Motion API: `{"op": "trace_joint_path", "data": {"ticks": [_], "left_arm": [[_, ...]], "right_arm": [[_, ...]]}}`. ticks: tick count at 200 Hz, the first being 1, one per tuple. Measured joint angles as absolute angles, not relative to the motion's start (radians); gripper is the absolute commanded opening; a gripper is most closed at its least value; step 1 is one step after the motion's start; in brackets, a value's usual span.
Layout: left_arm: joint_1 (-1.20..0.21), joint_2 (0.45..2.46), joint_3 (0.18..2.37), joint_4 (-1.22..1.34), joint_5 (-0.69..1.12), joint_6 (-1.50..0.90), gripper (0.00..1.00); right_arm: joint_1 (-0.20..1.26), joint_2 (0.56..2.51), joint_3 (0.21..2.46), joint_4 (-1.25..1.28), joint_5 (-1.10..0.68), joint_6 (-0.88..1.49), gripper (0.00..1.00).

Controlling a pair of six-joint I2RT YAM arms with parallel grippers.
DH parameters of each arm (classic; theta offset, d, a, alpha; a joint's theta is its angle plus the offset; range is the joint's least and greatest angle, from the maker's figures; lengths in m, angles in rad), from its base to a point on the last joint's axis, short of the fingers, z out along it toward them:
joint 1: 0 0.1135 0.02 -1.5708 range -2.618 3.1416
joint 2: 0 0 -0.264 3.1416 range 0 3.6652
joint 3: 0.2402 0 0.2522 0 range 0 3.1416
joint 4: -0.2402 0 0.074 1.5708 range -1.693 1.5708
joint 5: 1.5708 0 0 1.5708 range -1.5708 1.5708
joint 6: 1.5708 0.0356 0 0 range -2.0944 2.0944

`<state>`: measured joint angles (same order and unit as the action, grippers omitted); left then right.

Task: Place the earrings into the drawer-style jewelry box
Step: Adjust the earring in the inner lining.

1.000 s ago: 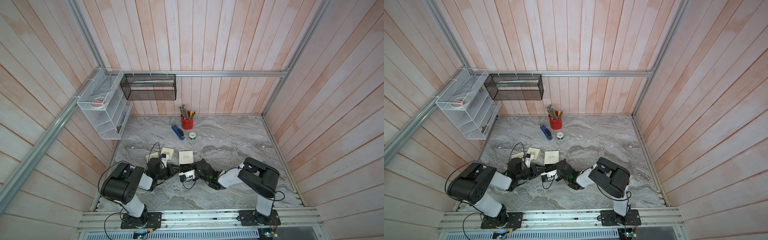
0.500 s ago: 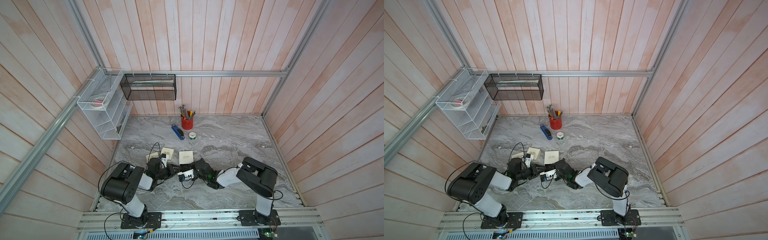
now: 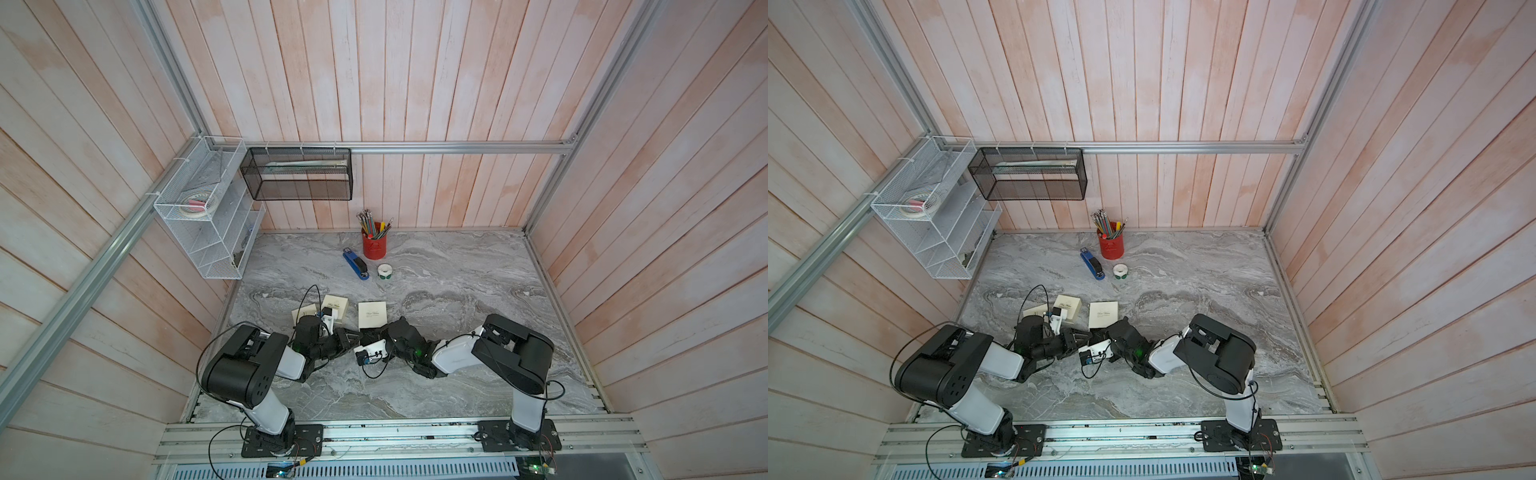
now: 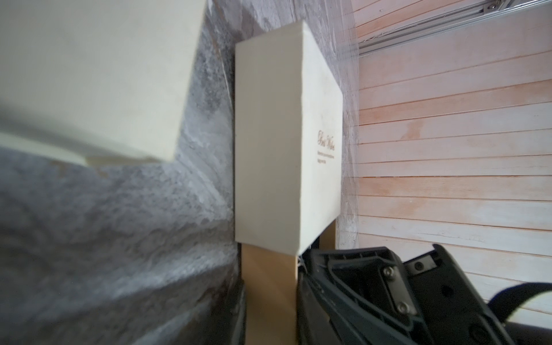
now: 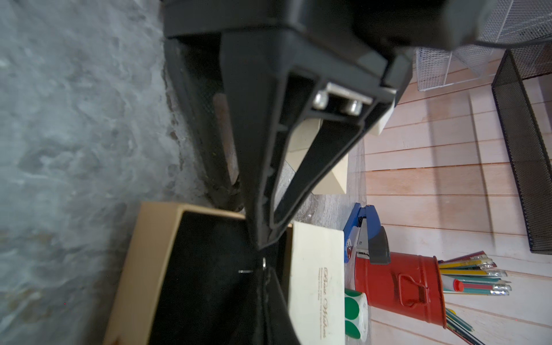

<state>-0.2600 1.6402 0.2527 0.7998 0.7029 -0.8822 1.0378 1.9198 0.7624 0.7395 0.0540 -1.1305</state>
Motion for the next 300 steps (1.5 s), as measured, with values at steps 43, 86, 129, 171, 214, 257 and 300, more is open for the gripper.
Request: {"op": "trace_joint_path", "data": {"ticks": [43, 86, 129, 171, 214, 257, 300], "left_arm": [[-0.260, 1.641, 0.253, 0.800, 0.703, -0.882, 0.29], [-0.260, 1.640, 0.253, 0.800, 0.702, -0.882, 0.29], [-0.260, 1.640, 0.253, 0.800, 0.702, -0.881, 0.29], [-0.260, 1.641, 0.253, 0.800, 0.702, -0.879, 0.29], [-0.260, 1.641, 0.253, 0.801, 0.702, -0.879, 0.29], [-0.260, 1.642, 0.253, 0.801, 0.703, -0.879, 0.29], [-0.260, 1.642, 0.253, 0.801, 0.703, -0.879, 0.29]], "right_arm": [[1.040, 1.921, 0.767, 0.728, 0.050, -1.137, 0.00], [1.040, 1.921, 0.767, 0.726, 0.049, -1.151, 0.00], [1.040, 1.919, 0.766, 0.724, 0.035, -1.157, 0.00], [1.040, 1.897, 0.754, 0.700, -0.012, -1.141, 0.00], [1.035, 1.892, 0.749, 0.700, -0.028, -1.081, 0.00], [1.020, 1.892, 0.750, 0.712, -0.009, -1.038, 0.00], [1.011, 1.892, 0.750, 0.718, 0.026, -1.033, 0.00]]}}
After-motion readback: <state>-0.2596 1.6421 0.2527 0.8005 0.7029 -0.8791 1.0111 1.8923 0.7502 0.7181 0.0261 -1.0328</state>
